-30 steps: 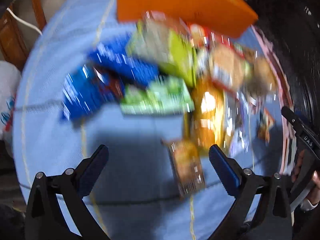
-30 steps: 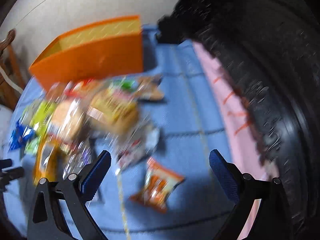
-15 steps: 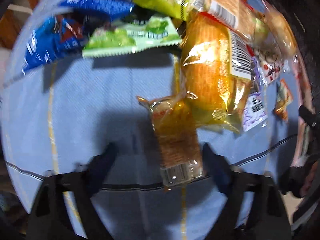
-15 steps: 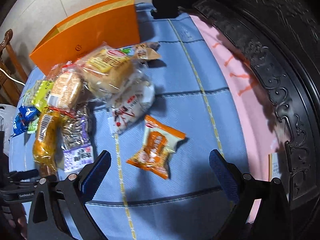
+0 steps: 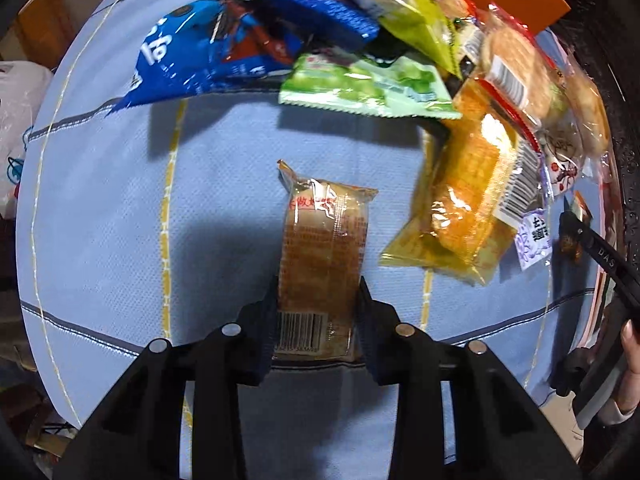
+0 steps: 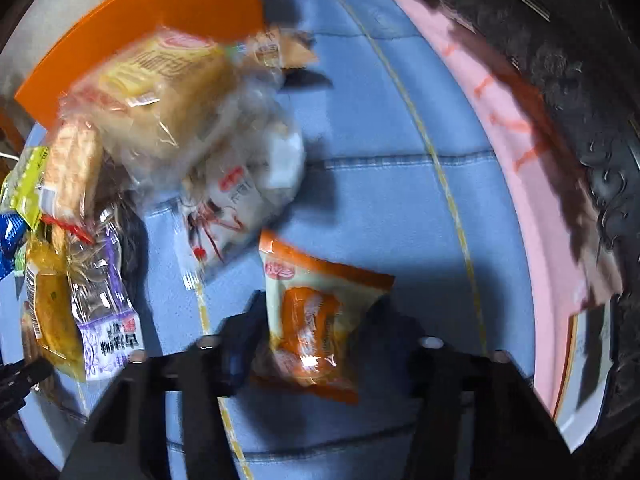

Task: Organize snacks
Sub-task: 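Grasp a brown cake pack with left tool while right tool grasps an orange pastry bag, then drop both held snacks into the orange box and open both tools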

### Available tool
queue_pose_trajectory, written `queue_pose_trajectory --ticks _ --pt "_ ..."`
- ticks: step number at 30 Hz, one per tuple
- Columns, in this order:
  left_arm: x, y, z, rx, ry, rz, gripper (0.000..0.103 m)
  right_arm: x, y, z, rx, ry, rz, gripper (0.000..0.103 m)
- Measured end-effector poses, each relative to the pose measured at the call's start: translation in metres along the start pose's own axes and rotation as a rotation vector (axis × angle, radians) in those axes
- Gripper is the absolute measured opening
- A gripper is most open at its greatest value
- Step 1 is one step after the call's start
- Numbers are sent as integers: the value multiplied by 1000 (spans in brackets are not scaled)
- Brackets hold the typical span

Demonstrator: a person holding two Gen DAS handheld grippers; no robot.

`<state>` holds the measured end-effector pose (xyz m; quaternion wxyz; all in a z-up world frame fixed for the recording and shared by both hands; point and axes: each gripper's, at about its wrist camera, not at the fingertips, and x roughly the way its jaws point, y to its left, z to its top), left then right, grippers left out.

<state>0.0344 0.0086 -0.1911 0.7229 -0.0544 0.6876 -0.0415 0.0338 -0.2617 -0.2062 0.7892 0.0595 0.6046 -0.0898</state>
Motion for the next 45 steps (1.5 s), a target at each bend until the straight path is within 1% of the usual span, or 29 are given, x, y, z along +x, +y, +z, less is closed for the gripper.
queue_pose_trajectory --ticks 1,4,5,10,13,15,18,20,21,25,27,28,31,32,34,36,39,41,43,44,45 --pt "0 2 0 -4 -2 -4 34 -1 1 0 -9 4 10 39" --pt "-9 13 3 -19 -26 -19 34 -17 -3 -1 -7 -27 34 38" --pt "-14 18 3 -21 -38 -25 34 -26 -5 -1 -6 -37 55 38" --pt "-49 29 5 -3 -146 -53 34 -69 -5 3 -23 -113 145 39" --pt "-70 31 12 0 -194 -72 34 -87 -3 11 -19 -151 201 39" --pt "-85 27 16 14 -227 -81 34 -98 0 17 -12 -182 247 39" --pt "-107 16 31 33 -277 -104 34 -116 9 29 -24 -224 280 39" --pt "-117 -3 41 43 -308 -115 34 -124 11 42 -25 -251 300 39" --pt "-123 -5 46 48 -321 -123 34 -129 12 46 -26 -267 306 39" --pt "-152 -15 73 61 -392 -160 34 -143 18 79 -22 -331 334 39" --pt "-167 -23 98 67 -441 -163 34 -151 23 98 -17 -362 346 39" --pt "-171 -24 105 68 -451 -166 34 -152 25 107 -17 -373 353 39" --pt "-186 -31 141 58 -483 -189 34 -157 36 139 -16 -413 372 39" --pt "-189 -36 158 60 -492 -182 34 -156 40 153 -17 -420 377 39" --pt "-194 -44 180 67 -510 -168 34 -154 46 173 -18 -436 382 39" --pt "-193 -50 201 69 -511 -166 34 -147 54 199 -22 -447 375 39" --pt "-184 -60 236 65 -505 -153 34 -129 62 226 -17 -450 357 39" --pt "-173 -66 256 65 -491 -138 34 -110 69 243 -21 -425 327 39" --pt "-161 -68 271 62 -474 -142 34 -94 75 254 -31 -406 301 39" --pt "-152 -69 279 54 -466 -128 37 -84 79 259 -34 -388 291 41" --pt "-146 -70 283 51 -463 -110 50 -74 81 264 -32 -368 288 42"
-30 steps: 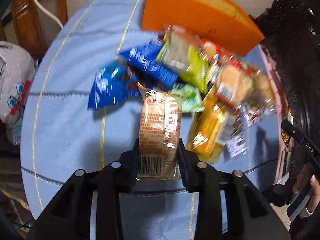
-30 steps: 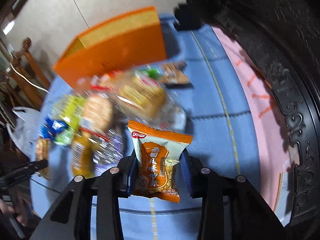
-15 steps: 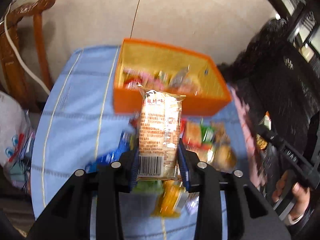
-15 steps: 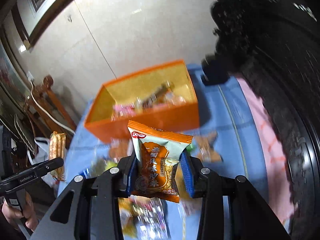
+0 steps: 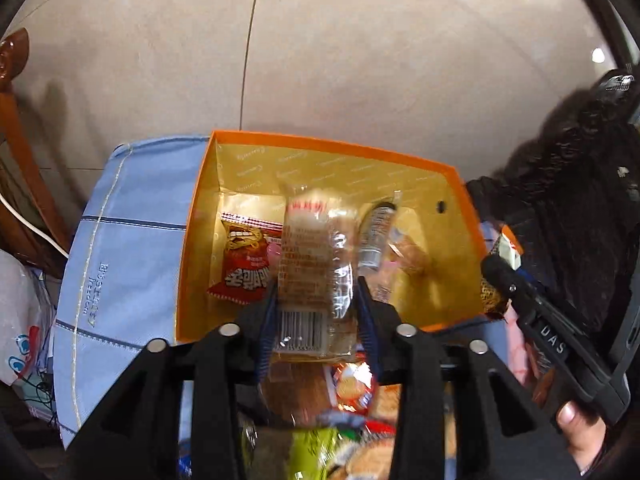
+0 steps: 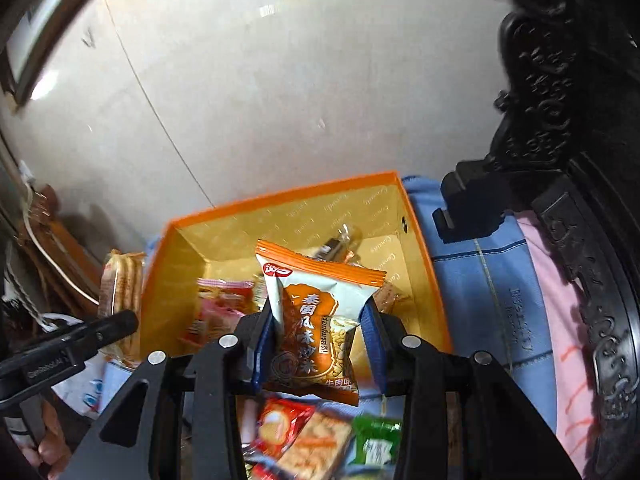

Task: Organize snacks
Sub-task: 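Drop both held snacks into the orange box and open both tools, then grasp the yellow wrapped cake with left tool while right tool grasps sunflower seed bag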

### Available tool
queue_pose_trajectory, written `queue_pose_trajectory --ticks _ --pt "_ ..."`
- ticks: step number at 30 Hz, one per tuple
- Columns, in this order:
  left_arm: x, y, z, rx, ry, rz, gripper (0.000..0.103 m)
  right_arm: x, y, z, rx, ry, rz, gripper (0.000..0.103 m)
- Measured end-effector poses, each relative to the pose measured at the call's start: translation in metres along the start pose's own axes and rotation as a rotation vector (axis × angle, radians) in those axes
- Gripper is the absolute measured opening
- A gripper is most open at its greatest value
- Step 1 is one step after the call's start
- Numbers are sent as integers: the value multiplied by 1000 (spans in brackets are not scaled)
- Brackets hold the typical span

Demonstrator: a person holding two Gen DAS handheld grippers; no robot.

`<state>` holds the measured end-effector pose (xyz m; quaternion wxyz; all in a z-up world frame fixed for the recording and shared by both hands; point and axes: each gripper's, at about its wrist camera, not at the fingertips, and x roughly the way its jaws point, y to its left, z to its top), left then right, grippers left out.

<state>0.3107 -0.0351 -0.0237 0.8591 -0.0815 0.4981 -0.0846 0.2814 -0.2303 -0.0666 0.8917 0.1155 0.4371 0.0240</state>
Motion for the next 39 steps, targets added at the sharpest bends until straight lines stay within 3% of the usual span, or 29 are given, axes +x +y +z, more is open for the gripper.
queue_pose_trajectory --ticks 1,2,5,11,17,21,24,26,29,31,35,37,38,39 --pt "9 0 1 1 2 34 63 9 0 0 2 22 -4 47" --pt "13 0 1 0 -3 66 88 14 0 -1 7 36 -17 63" --pt "12 1 -6 20 -62 94 92 8 0 -8 4 -19 -63 84" --pt "-2 3 -32 93 -21 70 94 -38 -10 -43 -10 -55 -67 99" --pt "-37 4 -88 116 -1 37 94 -82 -44 -103 92 -1 -62 99" --pt "-44 0 -141 130 74 -7 94 -97 -70 -153 207 65 -86 99" --pt "-37 -2 -185 147 157 -18 95 -103 -64 -187 107 103 -142 99" --pt "-27 -4 -215 149 227 -15 95 -104 -54 -206 26 131 -147 99" --pt "-13 -6 -245 151 302 -11 94 -103 -46 -226 7 177 -124 99" --pt "-6 -14 -256 178 331 -6 94 -105 -39 -232 -3 183 -130 99" --pt "-2 -28 -265 217 318 -12 94 -113 -30 -243 -21 191 -114 99" --pt "7 -28 -267 197 336 -15 94 -119 -31 -247 -23 187 -122 99" --pt "12 -27 -268 178 349 -21 90 -120 -33 -248 -19 188 -125 99" --pt "18 -24 -270 160 361 -28 75 -122 -36 -248 -11 189 -126 99"
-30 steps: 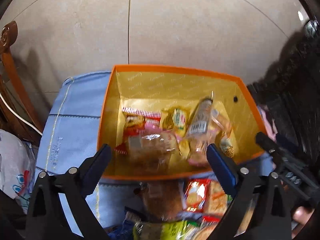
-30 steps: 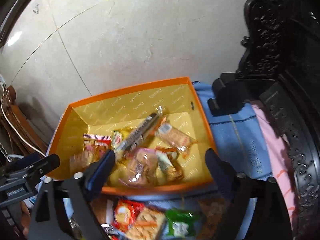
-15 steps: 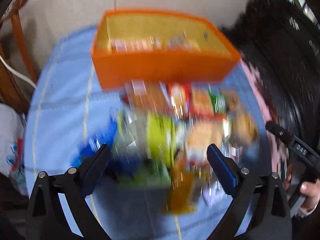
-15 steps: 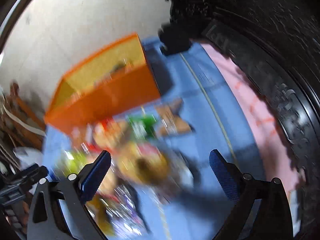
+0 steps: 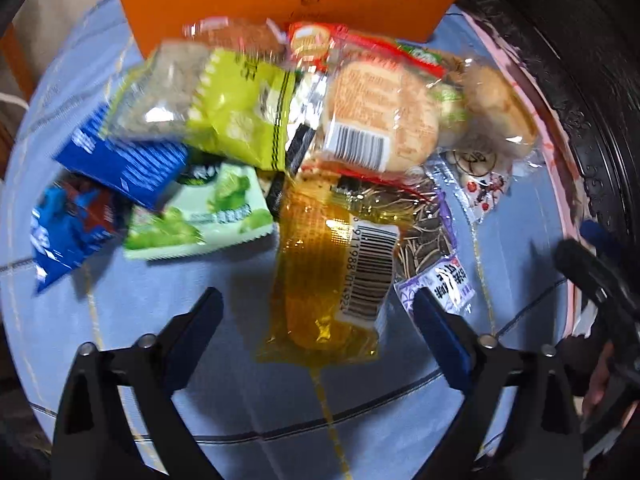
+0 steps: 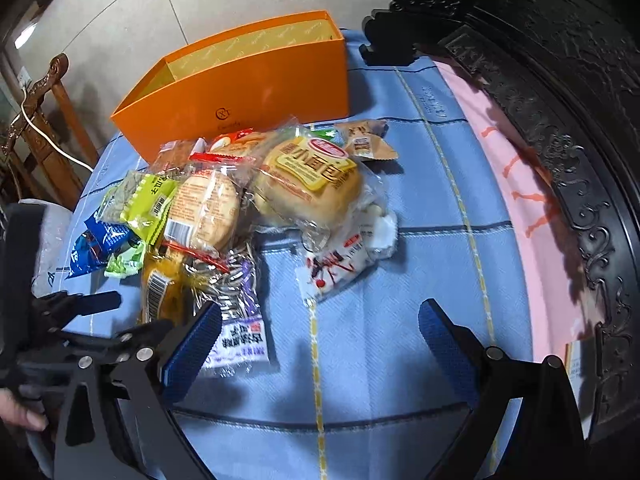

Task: Organize snacks
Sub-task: 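Grasp the yellow wrapped cake with left tool while right tool grasps sunflower seed bag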

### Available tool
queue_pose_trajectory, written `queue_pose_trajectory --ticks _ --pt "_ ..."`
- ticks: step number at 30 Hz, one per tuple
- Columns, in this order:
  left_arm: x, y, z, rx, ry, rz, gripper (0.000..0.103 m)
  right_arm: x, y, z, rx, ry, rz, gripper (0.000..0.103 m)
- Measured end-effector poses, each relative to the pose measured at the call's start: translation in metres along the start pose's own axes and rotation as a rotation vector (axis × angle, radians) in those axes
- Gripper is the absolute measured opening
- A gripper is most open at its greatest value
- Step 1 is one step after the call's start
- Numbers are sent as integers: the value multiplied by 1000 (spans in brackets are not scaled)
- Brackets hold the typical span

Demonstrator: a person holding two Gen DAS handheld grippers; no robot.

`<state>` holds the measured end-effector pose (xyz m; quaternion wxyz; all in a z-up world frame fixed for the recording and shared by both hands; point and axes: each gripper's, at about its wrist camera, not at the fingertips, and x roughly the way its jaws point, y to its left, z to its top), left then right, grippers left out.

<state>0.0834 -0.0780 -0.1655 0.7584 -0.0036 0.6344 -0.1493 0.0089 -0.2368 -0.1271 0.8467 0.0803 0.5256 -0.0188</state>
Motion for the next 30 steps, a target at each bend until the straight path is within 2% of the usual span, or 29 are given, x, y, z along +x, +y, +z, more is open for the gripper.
queue_pose_trajectory --ticks 2,3,4,7,8,9,12,17,21,22,23,24,27,30 --pt "11 5 2 -29 43 -26 63 -3 -6 -3 24 3 6 99" --pt "16 8 1 -44 59 -31 63 -3 -9 -5 36 9 9 99" --pt "14 9 1 -43 25 -32 62 -2 -11 -5 45 15 13 99" --pt "16 9 -1 -24 18 -6 59 0 -11 -9 71 32 52 99" --pt "15 10 -1 -19 15 15 44 3 -6 -10 61 42 56 99" --pt "14 9 -1 -16 13 17 40 4 0 -10 41 49 60 99" --pt "3 18 -6 -33 1 -15 37 10 28 -11 -78 42 59 99" --pt "-24 47 -24 -65 -27 6 37 41 81 -7 -302 50 -12 99" --pt "-35 67 -35 -115 -33 15 37 71 102 3 -354 75 -53 99" --pt "-38 70 -36 -121 -36 18 37 81 106 4 -361 97 -61 95" --pt "-41 74 -38 -128 -38 18 37 90 107 6 -364 129 -65 72" --pt "-44 77 -38 -133 -38 18 37 97 108 7 -357 164 -42 62" --pt "-48 88 -44 -153 -40 12 37 98 102 10 -313 186 -8 61" --pt "-55 93 -46 -164 -54 5 37 82 86 12 -243 203 73 60"
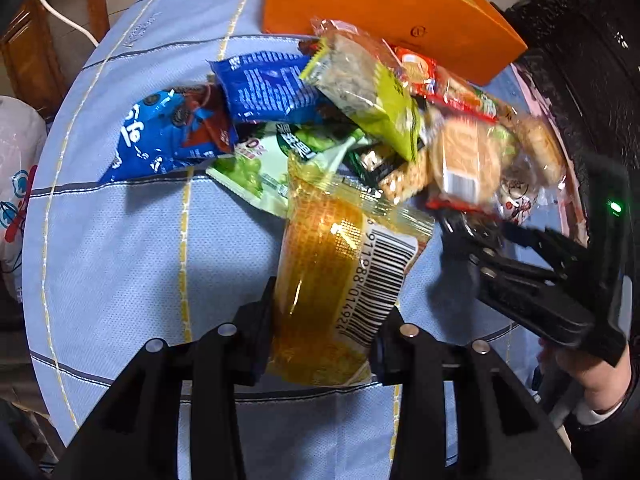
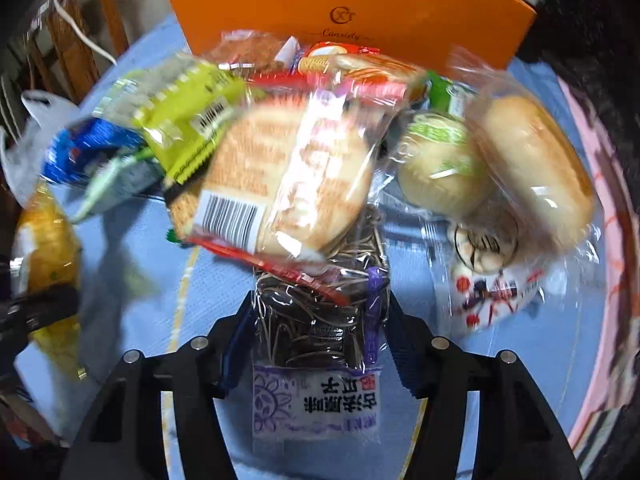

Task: Organize snacks
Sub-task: 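Grasp the yellow wrapped cake with left tool while right tool grasps sunflower seed bag, then lower the yellow cake and seed bag into the orange box, open both tools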

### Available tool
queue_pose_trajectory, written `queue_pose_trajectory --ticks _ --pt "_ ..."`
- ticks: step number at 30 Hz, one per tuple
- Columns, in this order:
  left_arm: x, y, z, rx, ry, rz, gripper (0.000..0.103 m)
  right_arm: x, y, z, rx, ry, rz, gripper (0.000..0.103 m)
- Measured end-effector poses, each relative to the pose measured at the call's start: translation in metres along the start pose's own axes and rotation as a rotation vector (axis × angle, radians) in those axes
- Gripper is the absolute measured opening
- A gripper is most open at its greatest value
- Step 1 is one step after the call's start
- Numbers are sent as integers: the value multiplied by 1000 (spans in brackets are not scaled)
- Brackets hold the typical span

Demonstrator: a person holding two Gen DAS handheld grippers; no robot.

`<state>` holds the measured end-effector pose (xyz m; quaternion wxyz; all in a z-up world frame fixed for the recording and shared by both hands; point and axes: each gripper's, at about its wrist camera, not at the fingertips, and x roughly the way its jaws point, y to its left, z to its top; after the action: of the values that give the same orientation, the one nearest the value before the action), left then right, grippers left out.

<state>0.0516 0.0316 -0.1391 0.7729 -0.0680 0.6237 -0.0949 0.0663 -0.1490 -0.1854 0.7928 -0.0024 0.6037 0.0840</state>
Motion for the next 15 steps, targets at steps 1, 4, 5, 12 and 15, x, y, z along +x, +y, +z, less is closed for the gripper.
queue_pose_trajectory --ticks 1,4,5,12,15 --pt "-3 0 1 -2 -9 -5 37 -10 -6 -4 23 1 31 60" --pt "-21 5 1 5 -42 -47 37 -34 -19 -15 69 -10 111 60" --pt "-26 3 3 11 -55 -55 37 -45 -25 -19 86 -18 142 60" --pt "-40 -10 26 31 -93 -90 37 -93 -40 -33 191 -59 346 60" --pt "-43 -26 37 39 -111 -104 37 -114 -36 -27 194 -105 379 60"
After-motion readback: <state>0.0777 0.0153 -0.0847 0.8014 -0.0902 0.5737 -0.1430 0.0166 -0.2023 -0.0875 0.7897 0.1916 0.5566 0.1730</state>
